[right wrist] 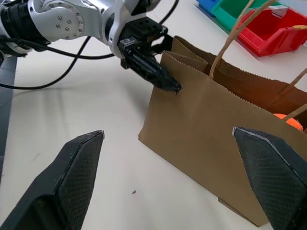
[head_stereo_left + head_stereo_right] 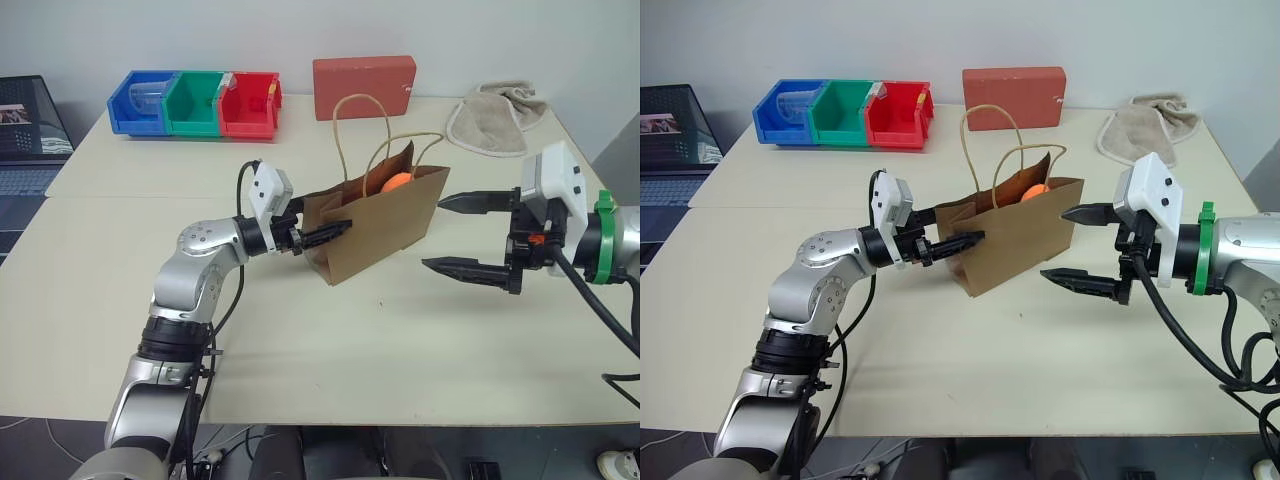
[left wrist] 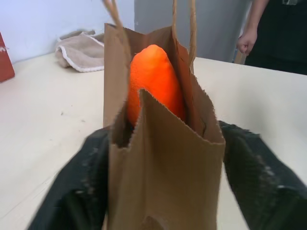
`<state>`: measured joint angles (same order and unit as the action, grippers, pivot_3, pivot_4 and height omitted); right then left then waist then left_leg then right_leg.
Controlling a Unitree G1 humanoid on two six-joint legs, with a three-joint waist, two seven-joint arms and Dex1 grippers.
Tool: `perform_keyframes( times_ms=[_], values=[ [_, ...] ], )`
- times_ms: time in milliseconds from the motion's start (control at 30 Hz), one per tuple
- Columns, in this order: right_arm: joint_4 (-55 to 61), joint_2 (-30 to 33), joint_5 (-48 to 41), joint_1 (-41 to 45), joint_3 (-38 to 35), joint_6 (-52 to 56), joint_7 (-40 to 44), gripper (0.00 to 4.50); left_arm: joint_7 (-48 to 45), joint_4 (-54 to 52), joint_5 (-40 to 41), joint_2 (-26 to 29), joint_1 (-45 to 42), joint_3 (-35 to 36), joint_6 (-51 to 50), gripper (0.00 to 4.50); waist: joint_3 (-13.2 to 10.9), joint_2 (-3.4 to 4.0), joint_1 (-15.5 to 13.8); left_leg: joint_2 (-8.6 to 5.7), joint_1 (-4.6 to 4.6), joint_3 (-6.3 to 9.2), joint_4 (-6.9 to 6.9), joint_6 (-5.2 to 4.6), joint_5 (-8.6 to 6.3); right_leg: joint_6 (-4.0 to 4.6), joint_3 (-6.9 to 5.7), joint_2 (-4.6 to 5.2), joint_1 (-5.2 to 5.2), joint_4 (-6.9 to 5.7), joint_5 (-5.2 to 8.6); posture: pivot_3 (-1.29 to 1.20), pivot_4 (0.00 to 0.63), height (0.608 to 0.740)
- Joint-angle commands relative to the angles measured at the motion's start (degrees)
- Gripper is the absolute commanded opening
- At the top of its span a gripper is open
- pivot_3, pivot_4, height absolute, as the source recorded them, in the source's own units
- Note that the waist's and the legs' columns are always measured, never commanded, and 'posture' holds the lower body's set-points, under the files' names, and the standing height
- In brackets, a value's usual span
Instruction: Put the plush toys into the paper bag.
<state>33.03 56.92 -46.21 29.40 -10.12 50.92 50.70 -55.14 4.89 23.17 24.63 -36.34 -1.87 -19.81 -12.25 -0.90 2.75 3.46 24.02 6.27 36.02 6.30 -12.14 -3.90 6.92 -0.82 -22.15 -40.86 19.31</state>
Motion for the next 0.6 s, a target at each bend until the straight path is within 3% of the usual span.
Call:
perform_keyframes(
  times_ms=[33,233,400,600],
  values=[
    [2.05,0.25,0.08,-0.64,-2.21,-1.84,-0.79,4.5,-0.46,-0.2,0.07,-0.14,-0.37,0.31,1.15,1.88,0.0,0.0,0.0,0.0,0.0,0.0,0.0,0.0,0.0,0.0,-0.01,0.0,0.0,0.0,0.0,0.0,0.15,0.74],
    [3.34,0.88,2.68,-4.39,-2.95,-5.06,-1.62,4.5,-1.52,4.0,-1.51,-0.45,-1.95,-0.25,4.16,0.01,0.01,-0.01,-0.05,-0.01,-0.01,0.02,0.0,0.0,0.0,0.0,-0.02,0.0,0.03,0.0,0.0,0.0,0.15,0.74],
    [3.05,1.74,4.48,-7.05,-5.43,-6.56,-1.87,4.5,-4.81,7.4,-0.44,-0.48,-4.3,-0.14,4.7,0.01,0.01,-0.01,-0.13,-0.02,-0.01,0.02,0.03,0.0,0.0,0.0,-0.01,0.0,0.05,0.0,0.0,0.0,0.15,0.74],
    [6.45,4.97,1.57,-17.81,-21.94,-2.71,1.43,4.5,-18.82,10.14,3.33,1.61,-9.69,-2.38,-0.15,0.01,0.01,-0.02,-0.8,-0.03,0.0,0.06,-0.04,0.0,0.0,0.0,-0.08,-0.01,0.05,0.01,0.0,0.0,0.15,0.74]
  ],
)
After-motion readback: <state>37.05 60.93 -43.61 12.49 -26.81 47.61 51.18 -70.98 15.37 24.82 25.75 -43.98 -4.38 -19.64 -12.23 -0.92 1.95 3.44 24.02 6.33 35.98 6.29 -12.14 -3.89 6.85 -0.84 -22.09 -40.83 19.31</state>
